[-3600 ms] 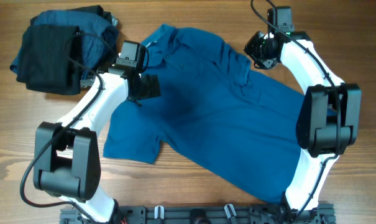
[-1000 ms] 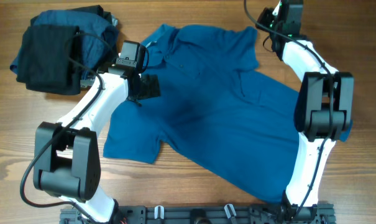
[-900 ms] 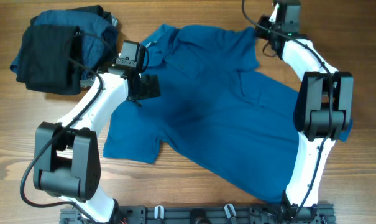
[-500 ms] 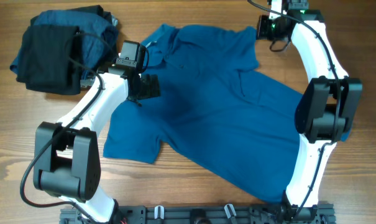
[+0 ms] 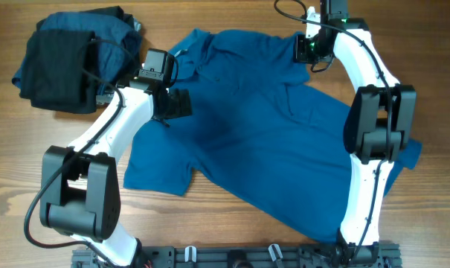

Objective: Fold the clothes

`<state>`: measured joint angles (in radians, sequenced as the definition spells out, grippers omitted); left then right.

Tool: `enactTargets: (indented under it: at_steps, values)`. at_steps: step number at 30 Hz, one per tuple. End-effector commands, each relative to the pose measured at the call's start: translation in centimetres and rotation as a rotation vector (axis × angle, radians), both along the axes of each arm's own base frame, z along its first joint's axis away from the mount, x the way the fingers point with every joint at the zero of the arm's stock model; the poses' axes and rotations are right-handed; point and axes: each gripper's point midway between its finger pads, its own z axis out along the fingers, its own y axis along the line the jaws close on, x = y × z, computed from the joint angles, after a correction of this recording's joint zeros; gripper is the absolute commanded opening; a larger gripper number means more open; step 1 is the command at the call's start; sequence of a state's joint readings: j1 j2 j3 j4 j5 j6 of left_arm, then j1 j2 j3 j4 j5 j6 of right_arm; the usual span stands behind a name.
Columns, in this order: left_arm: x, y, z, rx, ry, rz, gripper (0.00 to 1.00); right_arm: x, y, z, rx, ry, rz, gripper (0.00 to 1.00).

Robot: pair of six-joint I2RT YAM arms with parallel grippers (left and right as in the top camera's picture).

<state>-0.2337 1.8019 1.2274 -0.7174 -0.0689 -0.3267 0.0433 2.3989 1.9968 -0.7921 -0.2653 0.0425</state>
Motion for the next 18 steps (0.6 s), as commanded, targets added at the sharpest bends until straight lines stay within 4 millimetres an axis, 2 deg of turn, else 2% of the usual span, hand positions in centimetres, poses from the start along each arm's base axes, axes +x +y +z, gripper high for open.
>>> enactTargets:
  at_steps: [1,11,14,18]
  values:
    - [-0.2,-0.1,0.0,-0.009,0.004,-0.008,1.00,0.0,-1.1,-1.8,-0.064,0.018,-0.008,0.04]
    - [-0.2,-0.1,0.0,-0.009,0.004,-0.008,1.00,-0.7,-1.3,-2.9,-0.082,0.054,0.014,0.04]
    - [-0.2,-0.1,0.0,-0.009,0.004,-0.008,1.00,-1.0,-1.7,-5.1,-0.105,0.077,0.009,0.05]
    - [-0.2,-0.1,0.0,-0.009,0.004,-0.008,1.00,-0.7,-3.8,-8.4,-0.231,0.091,-0.010,0.04]
